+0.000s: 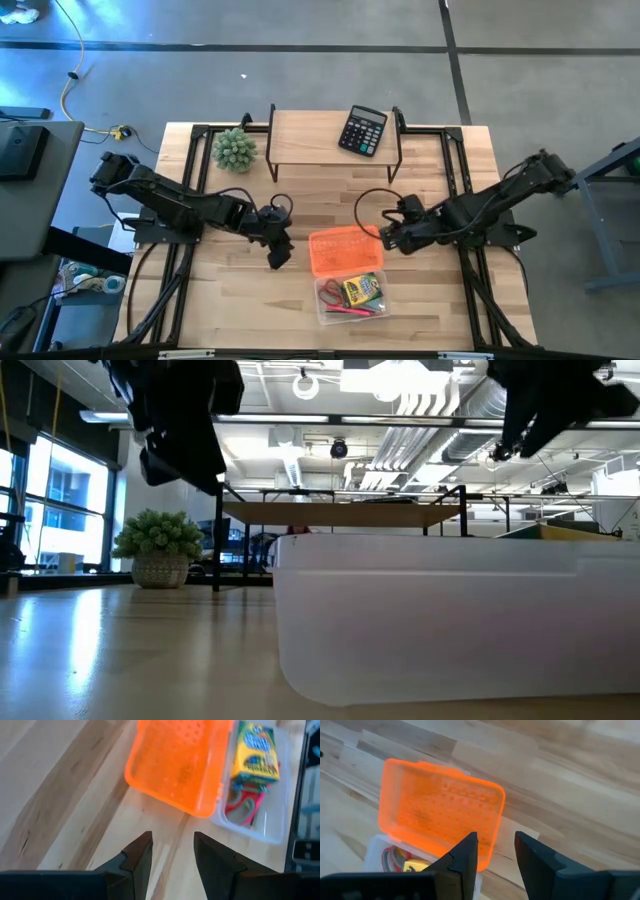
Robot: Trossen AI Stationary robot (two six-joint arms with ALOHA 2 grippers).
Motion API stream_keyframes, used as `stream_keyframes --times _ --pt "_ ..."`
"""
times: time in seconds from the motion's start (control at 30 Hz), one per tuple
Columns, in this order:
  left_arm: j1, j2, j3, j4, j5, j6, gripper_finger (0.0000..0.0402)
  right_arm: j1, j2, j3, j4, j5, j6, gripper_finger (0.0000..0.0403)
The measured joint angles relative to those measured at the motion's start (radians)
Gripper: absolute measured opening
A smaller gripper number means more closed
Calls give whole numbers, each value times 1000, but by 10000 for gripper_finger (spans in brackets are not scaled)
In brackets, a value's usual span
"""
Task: Pack school essentials
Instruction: Close the orange supply box
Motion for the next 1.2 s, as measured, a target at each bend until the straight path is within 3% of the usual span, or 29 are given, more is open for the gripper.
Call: stream_keyframes --times 0.27,0.6,0.9,1.2 --pt "69 0 -109 124 0 -90 133 -105 -124 -254 193 -108 -54 122" --pt "137 0 -200 246 7 -163 133 -284 -149 -531 580 -267 -300 122" --pt "77 0 -200 480 88 -33 133 -475 -149 -660 798 -329 -492 122" --pt "7 75 -167 532 112 19 133 -633 -89 -722 988 -464 -669 122"
